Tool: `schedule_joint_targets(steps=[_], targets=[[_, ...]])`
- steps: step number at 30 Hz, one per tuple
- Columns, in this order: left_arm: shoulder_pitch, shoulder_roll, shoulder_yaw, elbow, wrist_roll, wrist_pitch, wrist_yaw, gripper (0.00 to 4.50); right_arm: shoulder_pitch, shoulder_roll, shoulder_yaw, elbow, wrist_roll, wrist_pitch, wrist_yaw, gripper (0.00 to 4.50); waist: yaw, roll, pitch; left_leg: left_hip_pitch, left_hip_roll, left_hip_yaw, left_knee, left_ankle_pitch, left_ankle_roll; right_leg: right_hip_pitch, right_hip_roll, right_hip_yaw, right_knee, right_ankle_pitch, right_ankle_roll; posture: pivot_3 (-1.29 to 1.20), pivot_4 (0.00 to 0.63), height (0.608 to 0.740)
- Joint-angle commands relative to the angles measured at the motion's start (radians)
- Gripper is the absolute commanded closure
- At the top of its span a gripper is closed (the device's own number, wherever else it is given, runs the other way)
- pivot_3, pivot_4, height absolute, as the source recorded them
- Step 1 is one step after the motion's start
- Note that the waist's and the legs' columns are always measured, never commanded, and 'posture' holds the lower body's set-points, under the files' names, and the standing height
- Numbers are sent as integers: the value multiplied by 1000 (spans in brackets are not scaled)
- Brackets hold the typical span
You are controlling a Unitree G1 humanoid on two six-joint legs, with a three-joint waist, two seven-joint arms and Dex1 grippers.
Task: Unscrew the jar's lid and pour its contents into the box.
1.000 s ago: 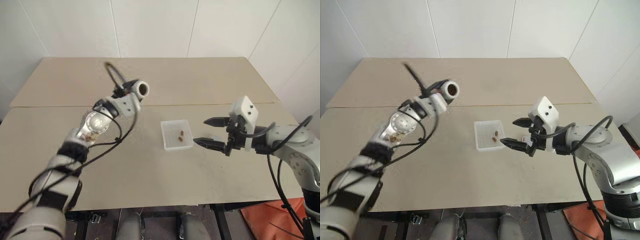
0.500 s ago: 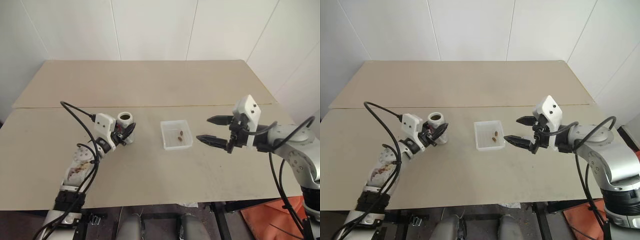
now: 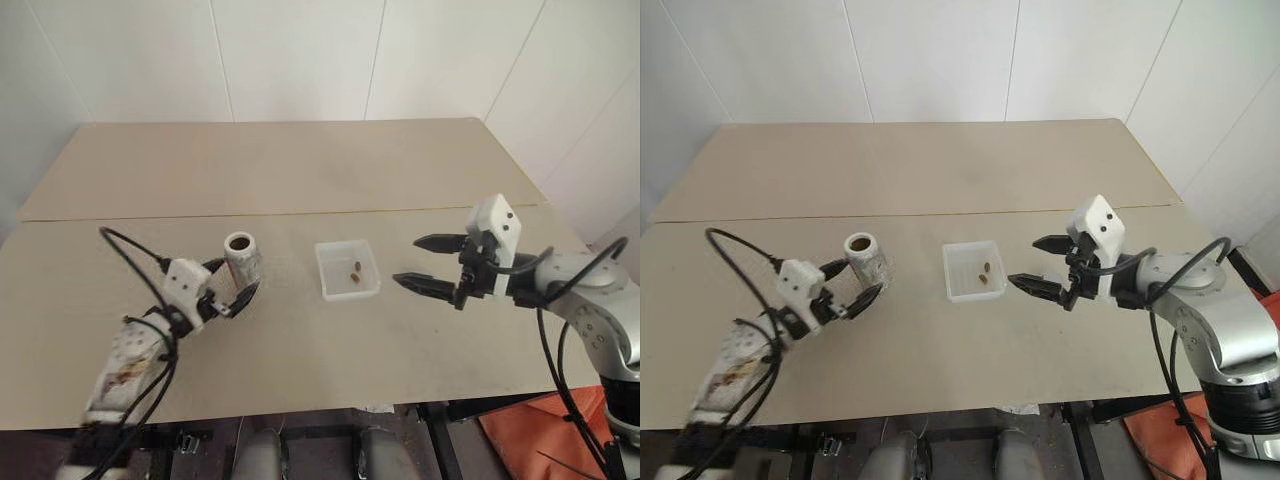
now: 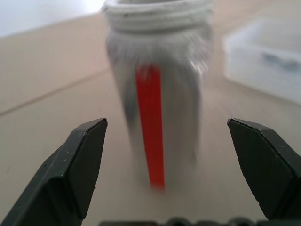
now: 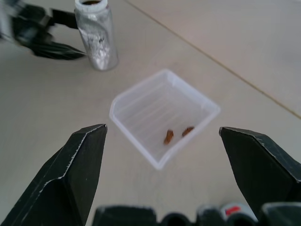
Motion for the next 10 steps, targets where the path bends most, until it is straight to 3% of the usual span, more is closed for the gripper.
schedule_joint_targets(steps=[1, 5, 10], targets=[[94, 108, 159, -134, -135, 53, -157, 33, 41, -26, -74, 10, -11, -60, 28, 0, 1, 0, 0, 0, 0, 0, 0, 0, 0, 0, 0, 0, 0, 0, 0, 0, 150, 740], [164, 213, 349, -148, -297, 122, -334, 33, 103, -6, -99, -5, -24, -107, 10, 0, 9, 1, 0, 1, 1, 1, 0, 0, 0, 0, 0, -1, 0, -3, -4, 0, 150, 740], [113, 222, 363, -158, -345, 169, -361, 33, 141, -18, -82, -21, -43, -119, 9, 0, 14, 2, 1, 4, 2, 4, 0, 0, -1, 2, 0, 1, 0, -5, -7, 0, 150, 740]])
